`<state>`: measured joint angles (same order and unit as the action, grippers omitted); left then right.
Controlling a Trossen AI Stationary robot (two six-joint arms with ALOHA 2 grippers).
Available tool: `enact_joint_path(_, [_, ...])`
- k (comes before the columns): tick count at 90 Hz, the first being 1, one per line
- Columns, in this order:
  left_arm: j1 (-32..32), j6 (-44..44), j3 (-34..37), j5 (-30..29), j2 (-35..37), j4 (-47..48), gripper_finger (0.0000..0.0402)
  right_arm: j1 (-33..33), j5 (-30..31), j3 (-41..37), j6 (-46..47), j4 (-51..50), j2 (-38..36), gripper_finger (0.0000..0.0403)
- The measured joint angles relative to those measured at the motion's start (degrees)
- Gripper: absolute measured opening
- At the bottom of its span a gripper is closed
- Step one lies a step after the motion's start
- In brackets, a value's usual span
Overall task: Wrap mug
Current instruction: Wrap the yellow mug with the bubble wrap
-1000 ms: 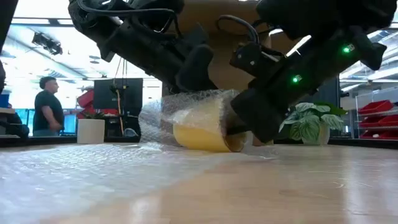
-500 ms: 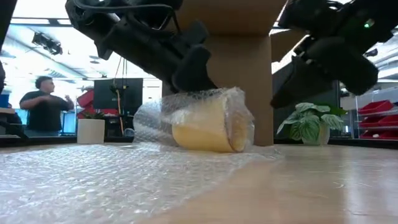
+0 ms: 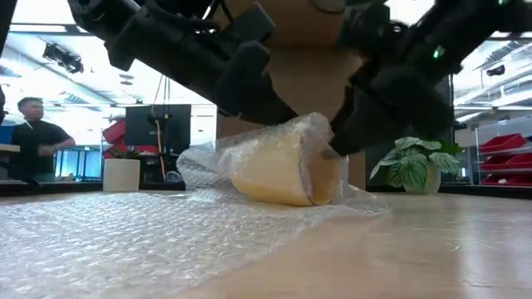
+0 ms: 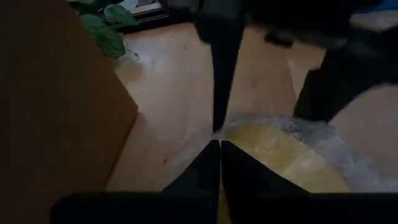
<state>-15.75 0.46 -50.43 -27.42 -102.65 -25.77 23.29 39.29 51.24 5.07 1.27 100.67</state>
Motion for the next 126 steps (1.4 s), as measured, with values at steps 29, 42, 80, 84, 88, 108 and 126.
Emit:
enact_joint_path(29, [-2.0, 0.9, 0.0, -1.2, 0.4, 1.9, 0.0000, -1.3, 5.8, 0.0, -24.3, 23.4, 11.4, 0.0183])
enact_joint_path(42, [-2.2, 0.9, 0.0, -0.9, 1.4, 2.7, 0.0000, -1.1, 6.6, 0.1, -29.5, 24.2, 11.6, 0.0131])
enact_joint_path(80, [-8.0, -9.8, 0.1, 2.0, 11.6, 16.4, 0.0000, -2.6, 21.7, 0.1, -35.4, 23.4, 11.7, 0.0018])
enact_joint_path(84, [-8.7, -11.6, 0.0, 3.0, 11.6, 16.7, 0.0000, -3.0, 24.9, 0.1, -35.5, 23.2, 11.7, 0.0017])
enact_joint_path(88, [-9.2, -12.7, 0.0, 3.1, 11.2, 17.7, 0.0000, -3.5, 27.0, 0.0, -35.8, 22.8, 11.6, 0.0015])
enact_joint_path(108, [-8.5, -18.5, 0.0, 3.1, 6.9, 32.9, 0.0000, -4.5, 35.2, -0.1, -46.5, 22.5, 11.4, 0.0010])
enact_joint_path(126, [-8.5, -21.9, 0.0, 4.8, 2.4, 39.0, 0.0000, -5.3, 35.4, 0.0, -55.2, 22.7, 11.3, 0.0010])
